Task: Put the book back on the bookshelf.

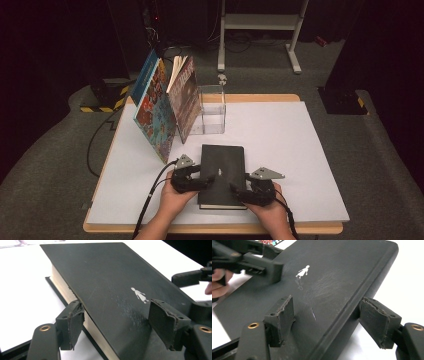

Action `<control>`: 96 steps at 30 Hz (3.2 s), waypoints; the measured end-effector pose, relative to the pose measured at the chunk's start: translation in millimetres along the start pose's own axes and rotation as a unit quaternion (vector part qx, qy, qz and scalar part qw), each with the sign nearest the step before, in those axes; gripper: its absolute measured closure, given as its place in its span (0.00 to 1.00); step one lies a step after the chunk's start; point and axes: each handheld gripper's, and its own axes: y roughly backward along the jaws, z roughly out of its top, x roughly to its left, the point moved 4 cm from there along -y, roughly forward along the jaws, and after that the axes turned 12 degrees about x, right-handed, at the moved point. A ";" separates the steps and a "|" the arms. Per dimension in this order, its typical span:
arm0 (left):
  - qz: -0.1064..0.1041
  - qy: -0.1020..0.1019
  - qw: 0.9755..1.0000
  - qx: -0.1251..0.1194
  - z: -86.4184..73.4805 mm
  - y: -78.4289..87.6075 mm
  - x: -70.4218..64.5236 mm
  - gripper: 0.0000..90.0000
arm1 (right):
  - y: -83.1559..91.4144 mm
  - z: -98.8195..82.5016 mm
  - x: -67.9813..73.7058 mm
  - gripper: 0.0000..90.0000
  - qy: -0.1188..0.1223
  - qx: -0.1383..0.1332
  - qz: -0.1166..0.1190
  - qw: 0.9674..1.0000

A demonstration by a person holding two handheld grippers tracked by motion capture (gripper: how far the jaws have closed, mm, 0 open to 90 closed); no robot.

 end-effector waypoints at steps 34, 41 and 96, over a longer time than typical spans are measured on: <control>-0.023 -0.043 0.998 -0.037 15.0 19.0 -4.6 0.52 | 9.7 -8.5 -17.3 0.35 -0.029 -0.024 0.040 0.998; -0.026 -0.074 0.994 -0.081 12.6 24.8 -9.6 0.58 | 5.3 -5.3 -19.4 0.30 -0.039 -0.025 0.063 0.997; 0.022 -0.153 0.978 -0.141 5.5 41.0 -29.5 0.62 | -33.5 20.5 -44.2 0.04 -0.134 0.051 0.285 0.948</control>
